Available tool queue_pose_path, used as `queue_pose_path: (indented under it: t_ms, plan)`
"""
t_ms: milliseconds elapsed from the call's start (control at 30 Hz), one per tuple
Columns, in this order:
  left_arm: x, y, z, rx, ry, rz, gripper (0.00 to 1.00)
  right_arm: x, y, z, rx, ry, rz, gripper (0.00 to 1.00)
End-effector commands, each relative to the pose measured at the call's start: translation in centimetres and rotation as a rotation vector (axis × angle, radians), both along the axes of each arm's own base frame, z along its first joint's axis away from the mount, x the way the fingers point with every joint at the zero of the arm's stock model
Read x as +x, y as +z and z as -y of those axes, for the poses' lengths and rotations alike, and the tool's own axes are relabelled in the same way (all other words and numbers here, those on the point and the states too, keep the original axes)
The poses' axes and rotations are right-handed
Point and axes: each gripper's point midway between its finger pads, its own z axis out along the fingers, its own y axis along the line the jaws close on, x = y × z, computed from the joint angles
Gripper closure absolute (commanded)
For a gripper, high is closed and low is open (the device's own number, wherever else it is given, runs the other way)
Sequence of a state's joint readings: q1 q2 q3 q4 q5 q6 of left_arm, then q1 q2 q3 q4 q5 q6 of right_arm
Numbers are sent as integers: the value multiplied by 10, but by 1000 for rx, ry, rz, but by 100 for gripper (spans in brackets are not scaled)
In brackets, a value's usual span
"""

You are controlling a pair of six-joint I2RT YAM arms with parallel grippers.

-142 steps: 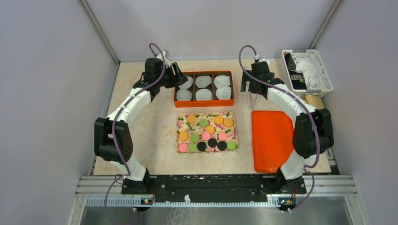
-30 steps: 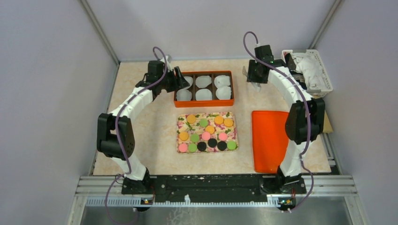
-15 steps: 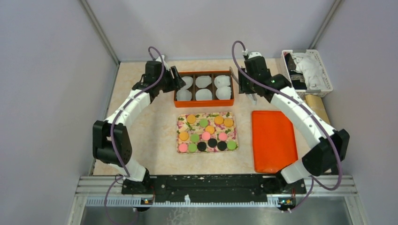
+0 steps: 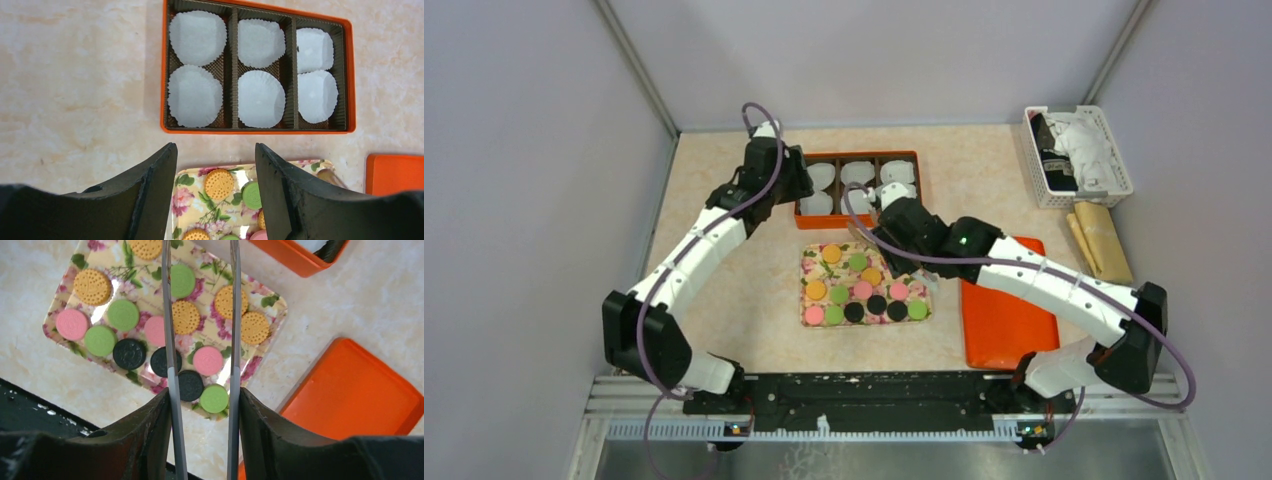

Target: Pack the cookies

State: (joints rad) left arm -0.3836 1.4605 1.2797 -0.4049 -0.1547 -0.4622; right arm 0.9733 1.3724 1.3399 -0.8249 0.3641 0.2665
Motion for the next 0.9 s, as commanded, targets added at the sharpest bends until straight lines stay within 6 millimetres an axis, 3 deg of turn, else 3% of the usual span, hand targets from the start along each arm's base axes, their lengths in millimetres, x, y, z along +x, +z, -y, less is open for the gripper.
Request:
queue_pose_path:
  t_ms: [0, 233, 467, 867]
  plan:
    - [-16, 20, -23, 22, 89, 67, 35, -12, -10, -20, 57, 13, -26, 54]
    - [-31, 19, -32, 46, 93, 69, 34, -25, -36, -48, 63, 65, -76, 55]
    - [-29, 16, -31, 55, 84, 76, 33, -24, -48, -72, 68, 97, -84, 55]
    - [-28, 16, -36, 74, 97, 93, 32, -22, -84, -80, 10, 98, -123, 54]
